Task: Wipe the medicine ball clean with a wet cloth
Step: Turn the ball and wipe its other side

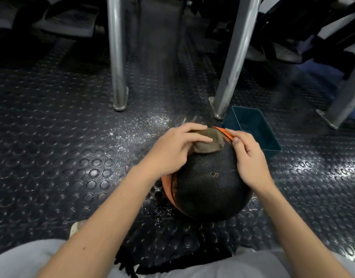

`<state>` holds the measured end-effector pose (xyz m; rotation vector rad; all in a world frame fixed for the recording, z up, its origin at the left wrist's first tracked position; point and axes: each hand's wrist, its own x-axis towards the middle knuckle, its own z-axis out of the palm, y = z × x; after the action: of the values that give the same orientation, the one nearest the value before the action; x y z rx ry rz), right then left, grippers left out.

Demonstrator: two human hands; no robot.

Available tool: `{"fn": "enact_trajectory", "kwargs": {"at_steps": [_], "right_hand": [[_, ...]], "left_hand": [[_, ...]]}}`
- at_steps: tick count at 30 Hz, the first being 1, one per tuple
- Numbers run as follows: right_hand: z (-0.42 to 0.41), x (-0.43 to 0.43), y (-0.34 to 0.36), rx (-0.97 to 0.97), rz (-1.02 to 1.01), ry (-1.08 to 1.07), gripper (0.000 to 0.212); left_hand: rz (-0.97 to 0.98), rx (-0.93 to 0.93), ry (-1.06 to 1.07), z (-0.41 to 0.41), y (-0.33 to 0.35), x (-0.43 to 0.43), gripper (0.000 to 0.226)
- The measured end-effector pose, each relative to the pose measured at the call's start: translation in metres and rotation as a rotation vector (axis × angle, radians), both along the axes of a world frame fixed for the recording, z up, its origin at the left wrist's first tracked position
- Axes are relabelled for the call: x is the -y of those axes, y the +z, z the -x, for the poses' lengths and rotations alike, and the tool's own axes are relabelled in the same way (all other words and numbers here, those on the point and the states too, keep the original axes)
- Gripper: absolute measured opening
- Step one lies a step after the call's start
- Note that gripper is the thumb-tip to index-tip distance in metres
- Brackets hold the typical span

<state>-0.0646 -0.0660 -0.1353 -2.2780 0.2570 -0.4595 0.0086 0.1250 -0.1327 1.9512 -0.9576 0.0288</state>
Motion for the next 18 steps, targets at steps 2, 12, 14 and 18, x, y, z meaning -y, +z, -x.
{"fn": "enact_trajectory", "kwargs": {"at_steps": [2, 12, 14, 18], "right_hand": [[0.0, 0.0, -0.001, -0.007, 0.013, 0.0, 0.029], [0.0, -0.002, -0.003, 0.051, 0.057, 0.061, 0.028], [-0.001, -0.001, -0.003, 0.058, 0.059, 0.075, 0.028], [-0.003, 0.002, -0.002, 0.052, 0.06, 0.094, 0.031]], "left_hand": [[0.029, -0.084, 0.042, -0.006, -0.014, -0.004, 0.046], [0.071, -0.046, 0.171, -0.016, 0.001, -0.007, 0.042], [0.043, 0.068, -0.001, -0.006, 0.008, 0.002, 0.044], [0.065, -0.094, 0.006, -0.01, -0.016, -0.001, 0.045]]}}
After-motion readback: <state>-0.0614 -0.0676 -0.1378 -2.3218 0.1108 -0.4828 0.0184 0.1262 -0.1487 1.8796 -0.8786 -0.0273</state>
